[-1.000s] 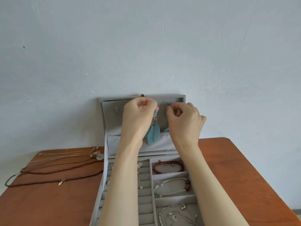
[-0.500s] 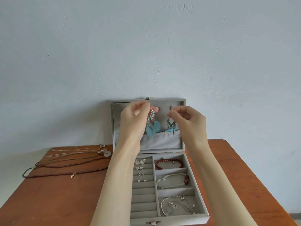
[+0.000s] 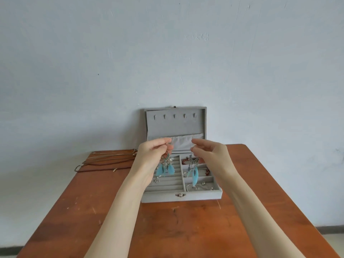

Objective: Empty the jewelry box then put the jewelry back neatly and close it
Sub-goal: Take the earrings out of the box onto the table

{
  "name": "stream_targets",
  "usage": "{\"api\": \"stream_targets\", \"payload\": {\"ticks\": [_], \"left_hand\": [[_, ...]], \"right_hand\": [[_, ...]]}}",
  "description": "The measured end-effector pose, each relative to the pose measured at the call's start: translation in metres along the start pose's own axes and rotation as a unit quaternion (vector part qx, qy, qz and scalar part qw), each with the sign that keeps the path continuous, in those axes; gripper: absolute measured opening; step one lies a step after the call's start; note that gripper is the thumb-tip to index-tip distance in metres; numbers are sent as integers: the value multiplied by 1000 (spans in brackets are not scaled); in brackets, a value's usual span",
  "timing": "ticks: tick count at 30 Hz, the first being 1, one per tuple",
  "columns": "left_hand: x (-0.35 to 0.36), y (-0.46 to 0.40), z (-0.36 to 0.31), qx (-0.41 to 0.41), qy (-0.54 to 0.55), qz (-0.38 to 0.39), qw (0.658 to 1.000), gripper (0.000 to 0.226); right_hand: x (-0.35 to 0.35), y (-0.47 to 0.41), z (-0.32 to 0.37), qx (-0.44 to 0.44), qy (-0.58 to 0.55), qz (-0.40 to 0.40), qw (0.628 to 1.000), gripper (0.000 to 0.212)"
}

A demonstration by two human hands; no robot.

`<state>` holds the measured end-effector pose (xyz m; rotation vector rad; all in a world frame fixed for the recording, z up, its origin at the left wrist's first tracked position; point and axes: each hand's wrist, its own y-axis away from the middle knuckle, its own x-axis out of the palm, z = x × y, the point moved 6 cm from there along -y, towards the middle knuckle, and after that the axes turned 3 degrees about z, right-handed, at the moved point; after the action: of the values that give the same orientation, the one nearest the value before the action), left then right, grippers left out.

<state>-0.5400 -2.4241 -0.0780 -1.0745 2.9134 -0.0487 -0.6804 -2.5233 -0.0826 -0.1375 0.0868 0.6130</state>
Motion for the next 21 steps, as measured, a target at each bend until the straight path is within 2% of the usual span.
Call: {"api": "stream_targets", "payload": {"ticks": [4, 7, 13, 19, 21], "left_hand": [[-5, 20, -8, 22, -39, 12, 999, 26], [-11, 32, -10, 26, -56, 14, 998, 24], [-23, 48, -8, 18, -27, 3, 999, 14], [-39, 55, -18, 61, -116, -73, 989, 12], [-46, 56, -23, 75, -111, -93, 987, 13]], "right_hand": [[3, 15, 2, 5, 25, 8, 1000, 23], [5, 24, 8, -2, 22, 8, 1000, 12], [16, 35, 15, -23, 81, 16, 996, 8], [30, 37, 22, -49, 116, 25, 992, 6], [36, 38, 26, -56, 110, 38, 992, 7]]}}
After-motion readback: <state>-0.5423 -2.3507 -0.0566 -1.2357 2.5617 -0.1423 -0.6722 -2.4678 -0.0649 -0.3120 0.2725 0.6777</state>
